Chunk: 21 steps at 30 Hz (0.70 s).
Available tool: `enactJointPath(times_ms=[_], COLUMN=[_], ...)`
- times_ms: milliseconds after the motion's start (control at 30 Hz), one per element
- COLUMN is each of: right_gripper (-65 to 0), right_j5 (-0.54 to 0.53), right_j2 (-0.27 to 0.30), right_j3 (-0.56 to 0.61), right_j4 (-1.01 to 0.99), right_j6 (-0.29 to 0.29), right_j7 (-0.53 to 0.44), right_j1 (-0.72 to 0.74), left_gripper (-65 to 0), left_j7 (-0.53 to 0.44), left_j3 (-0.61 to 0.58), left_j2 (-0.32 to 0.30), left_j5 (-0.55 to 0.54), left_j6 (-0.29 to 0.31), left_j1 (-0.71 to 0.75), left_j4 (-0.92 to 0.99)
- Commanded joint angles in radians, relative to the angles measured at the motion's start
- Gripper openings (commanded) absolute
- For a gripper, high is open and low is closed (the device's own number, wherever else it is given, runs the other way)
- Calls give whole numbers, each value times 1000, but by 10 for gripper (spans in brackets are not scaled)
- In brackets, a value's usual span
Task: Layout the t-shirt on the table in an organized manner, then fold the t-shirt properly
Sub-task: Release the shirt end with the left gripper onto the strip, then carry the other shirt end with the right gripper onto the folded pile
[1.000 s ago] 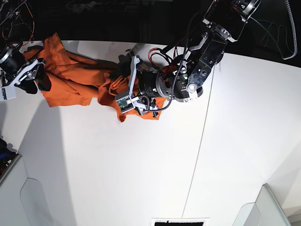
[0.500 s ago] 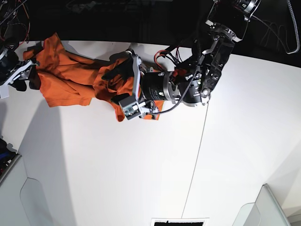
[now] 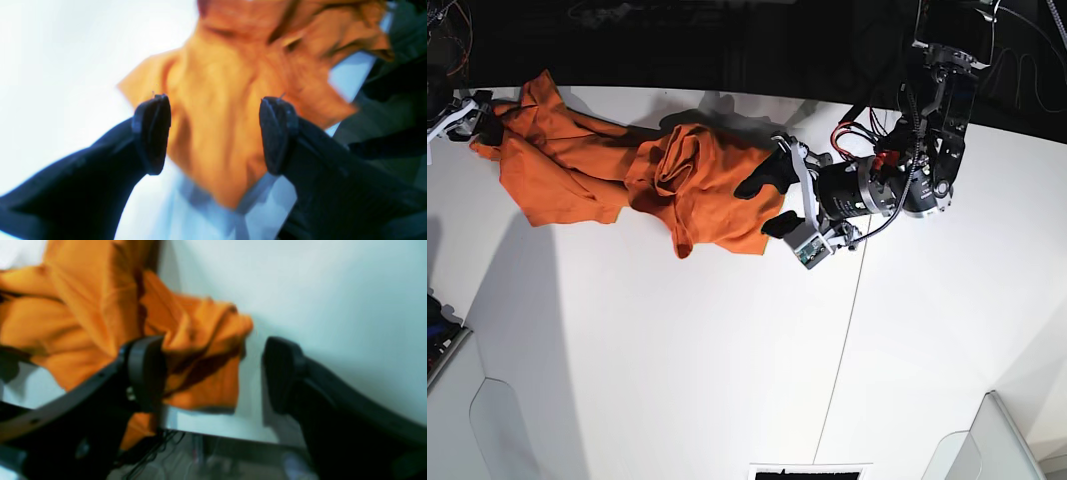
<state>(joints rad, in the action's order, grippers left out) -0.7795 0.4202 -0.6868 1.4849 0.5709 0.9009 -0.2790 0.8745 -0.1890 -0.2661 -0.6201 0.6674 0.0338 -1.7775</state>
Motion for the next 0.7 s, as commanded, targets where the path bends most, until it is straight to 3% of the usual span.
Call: enactJointPath(times_ms=[0, 233, 300, 367, 400, 667], right_gripper=[-205, -228, -364, -576, -650, -650], right_j5=[-29, -32, -32, -25, -20, -47], right_j2=[15, 8, 9, 9, 9, 8], right_j3=[10, 94, 92, 91, 91, 67], right_j4=[-2, -16, -15, -15, -14, 63], right_j6=[14, 12, 5, 1, 2, 5], right_j7=[-6, -57, -83, -85, -84, -39], right_j1=[5, 7, 8, 26, 40, 176], left_gripper=[-214, -214, -214, -214, -214, -214], left_j7=[-25, -25, -25, -24, -24, -26], left_j3=[14, 39, 40, 40, 40, 37], left_j2=[-3, -3, -3, -3, -3, -2], left_j5=[-11, -14, -19, -19, -19, -42], left_j6=[7, 7, 7, 7, 7, 7], left_j1=[-3, 6, 8, 8, 9, 23], left_j4=[5, 77, 77, 77, 77, 77])
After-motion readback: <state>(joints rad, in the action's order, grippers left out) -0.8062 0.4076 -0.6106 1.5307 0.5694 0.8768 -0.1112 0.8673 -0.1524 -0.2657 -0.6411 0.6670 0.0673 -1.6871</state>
